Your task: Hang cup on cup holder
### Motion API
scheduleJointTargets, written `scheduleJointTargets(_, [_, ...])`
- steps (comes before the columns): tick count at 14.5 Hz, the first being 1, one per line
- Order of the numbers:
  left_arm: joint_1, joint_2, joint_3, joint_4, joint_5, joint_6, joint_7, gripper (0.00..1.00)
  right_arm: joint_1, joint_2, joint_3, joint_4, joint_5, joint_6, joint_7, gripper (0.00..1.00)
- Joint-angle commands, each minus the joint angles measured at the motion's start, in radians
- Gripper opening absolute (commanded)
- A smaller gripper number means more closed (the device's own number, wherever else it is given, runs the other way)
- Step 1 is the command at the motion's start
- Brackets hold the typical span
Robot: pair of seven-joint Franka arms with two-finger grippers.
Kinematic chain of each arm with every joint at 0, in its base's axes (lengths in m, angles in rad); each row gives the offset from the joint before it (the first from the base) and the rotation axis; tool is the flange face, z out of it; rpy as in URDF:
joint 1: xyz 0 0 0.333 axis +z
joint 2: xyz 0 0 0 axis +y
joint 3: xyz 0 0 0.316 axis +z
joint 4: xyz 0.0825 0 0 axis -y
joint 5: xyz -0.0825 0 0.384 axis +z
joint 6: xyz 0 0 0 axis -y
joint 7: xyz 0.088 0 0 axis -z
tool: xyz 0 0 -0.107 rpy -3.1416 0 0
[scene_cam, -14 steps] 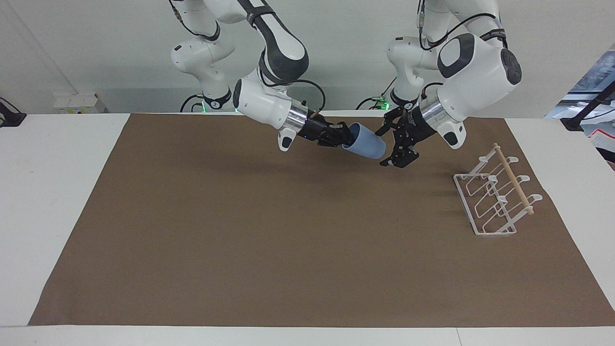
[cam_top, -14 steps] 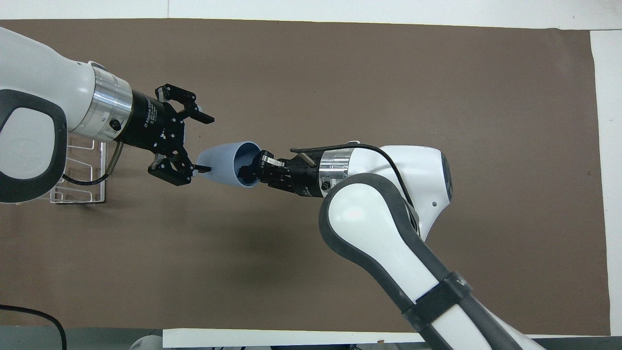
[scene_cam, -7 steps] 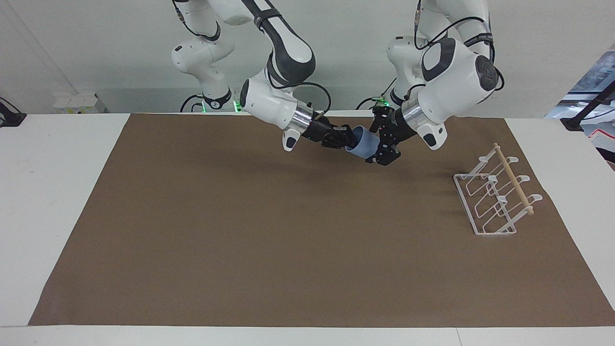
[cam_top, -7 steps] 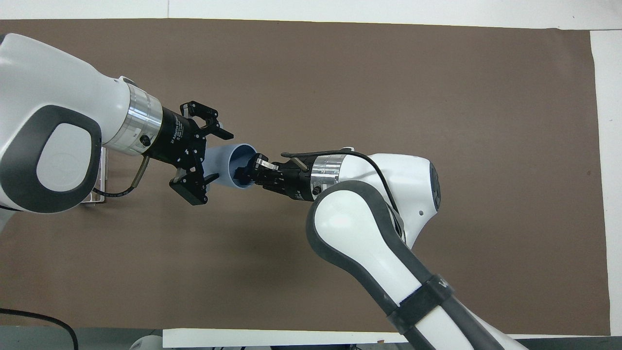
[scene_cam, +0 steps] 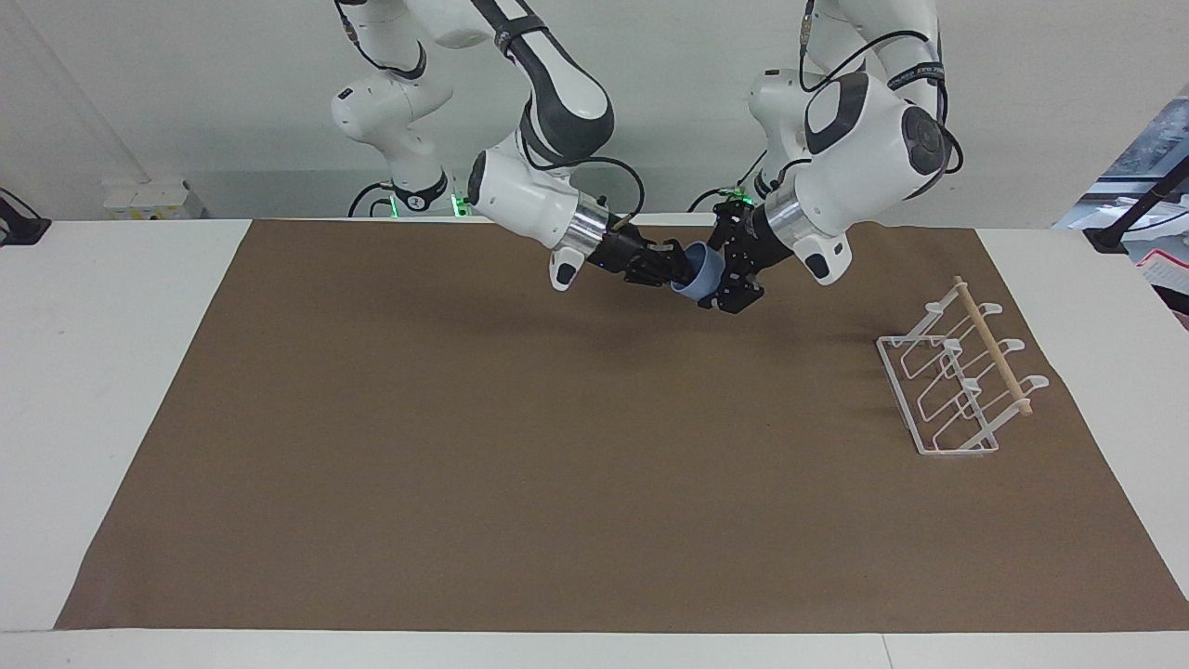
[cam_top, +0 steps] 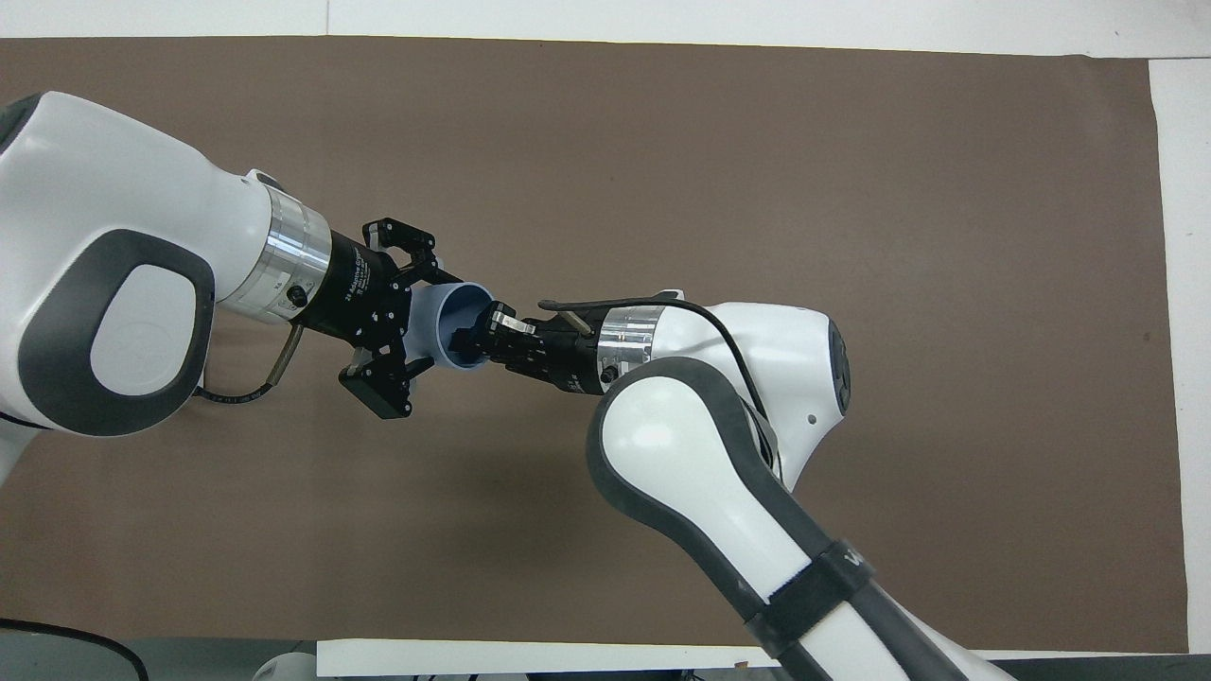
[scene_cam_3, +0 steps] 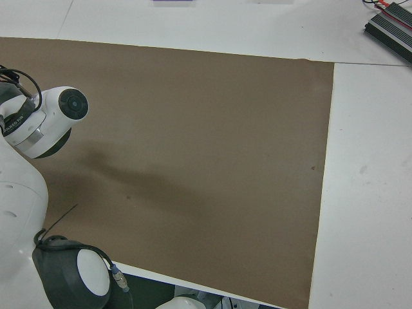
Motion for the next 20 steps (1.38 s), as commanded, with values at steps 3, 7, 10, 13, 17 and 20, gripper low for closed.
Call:
scheduleJointTargets(3, [-0.027, -0.037, 0.008, -0.117, 0.002, 0.003, 0.018, 1.0, -0.011, 0.0, 0.006, 0.082, 0.045, -0.002, 0.027, 0.23])
scheduleJointTargets(7, [-0.023, -0.047, 0.008, -0.129, 0.024, 0.01, 0.069, 0.92, -0.012, 0.0, 0.006, 0.084, 0.043, -0.002, 0.027, 0.23])
scheduleJointTargets(10, [-0.031, -0.043, 0.006, -0.124, 0.08, 0.029, 0.121, 0.0, -0.014, 0.0, 0.006, 0.084, 0.043, -0.002, 0.027, 0.24])
scheduleJointTargets(13, [0.002, -0.03, 0.011, -0.082, 0.097, 0.0, 0.103, 0.0, -0.022, -0.004, 0.0, 0.082, 0.028, 0.025, 0.018, 0.99])
scheduleJointTargets(17, [0.043, -0.014, 0.011, -0.025, 0.307, -0.037, 0.037, 0.0, -0.113, -0.055, -0.006, 0.067, -0.091, 0.07, 0.015, 1.0])
scheduleJointTargets(20, [0.04, -0.01, 0.011, -0.019, 0.686, -0.09, 0.018, 0.0, -0.276, -0.073, -0.001, 0.071, -0.482, -0.008, -0.002, 1.0])
